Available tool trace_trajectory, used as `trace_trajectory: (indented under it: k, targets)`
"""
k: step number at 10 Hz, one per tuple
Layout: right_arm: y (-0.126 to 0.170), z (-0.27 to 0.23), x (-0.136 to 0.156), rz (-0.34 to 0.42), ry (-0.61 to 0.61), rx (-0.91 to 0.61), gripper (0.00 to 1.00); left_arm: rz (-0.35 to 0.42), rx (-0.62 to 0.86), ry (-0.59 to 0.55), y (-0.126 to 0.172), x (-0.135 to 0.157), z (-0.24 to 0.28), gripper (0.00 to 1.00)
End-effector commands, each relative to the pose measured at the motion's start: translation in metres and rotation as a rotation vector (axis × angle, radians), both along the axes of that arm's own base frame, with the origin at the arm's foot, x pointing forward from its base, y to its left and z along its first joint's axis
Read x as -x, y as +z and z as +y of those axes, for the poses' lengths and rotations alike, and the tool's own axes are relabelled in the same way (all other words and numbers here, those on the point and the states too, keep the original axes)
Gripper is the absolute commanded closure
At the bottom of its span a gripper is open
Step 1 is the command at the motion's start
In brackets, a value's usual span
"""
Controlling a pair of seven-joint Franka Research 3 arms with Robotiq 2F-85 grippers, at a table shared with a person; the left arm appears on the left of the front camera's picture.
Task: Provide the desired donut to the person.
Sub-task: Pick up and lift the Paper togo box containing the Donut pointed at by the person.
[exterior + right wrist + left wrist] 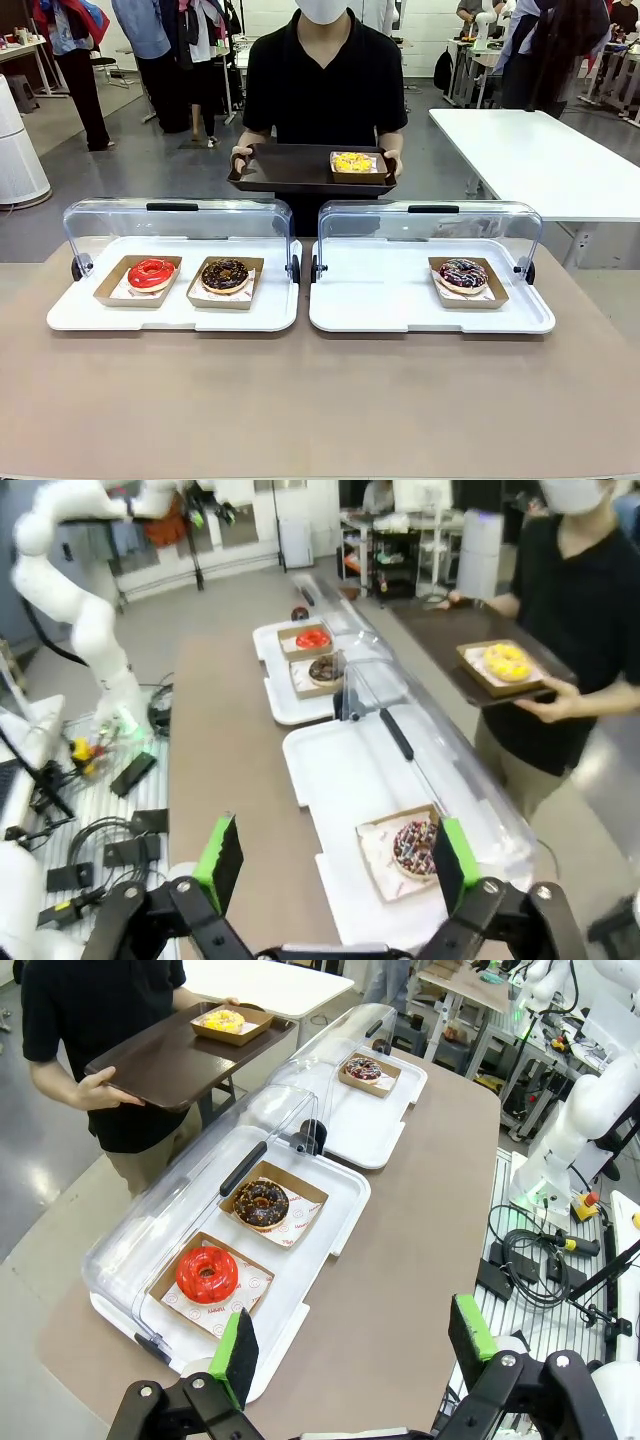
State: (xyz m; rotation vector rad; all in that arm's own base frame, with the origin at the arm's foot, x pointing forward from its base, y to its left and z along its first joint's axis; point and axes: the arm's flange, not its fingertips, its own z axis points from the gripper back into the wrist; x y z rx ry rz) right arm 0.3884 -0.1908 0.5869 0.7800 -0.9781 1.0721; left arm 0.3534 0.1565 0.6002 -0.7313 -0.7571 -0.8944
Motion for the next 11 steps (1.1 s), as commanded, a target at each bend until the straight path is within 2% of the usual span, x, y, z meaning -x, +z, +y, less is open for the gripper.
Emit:
trace_trajectory:
  k: [1, 5, 8, 9, 11]
  targets:
    - [0.005, -0.014, -0.001, 0.015, 0.016, 0.035, 0.0, -0.004, -0.005, -0.011, 0.0, 0.002, 0.001, 0.0]
    - [0.008, -0.016, 0.012, 0.028, 0.035, 0.152, 0.0, -0.004, -0.005, -0.011, 0.0, 0.002, 0.001, 0.0]
    - [0.015, -0.007, 0.021, 0.004, 0.038, 0.178, 0.0, -0.004, -0.005, -0.011, 0.0, 0.002, 0.001, 0.0]
    - [0.012, -0.015, 0.012, 0.039, 0.022, 0.138, 0.0, -0.004, -0.005, -0.011, 0.0, 0.002, 0.001, 0.0]
    - [0.012, -0.015, 0.012, 0.039, 0.022, 0.138, 0.0, -0.004, -0.005, -0.011, 0.0, 0.002, 0.001, 0.0]
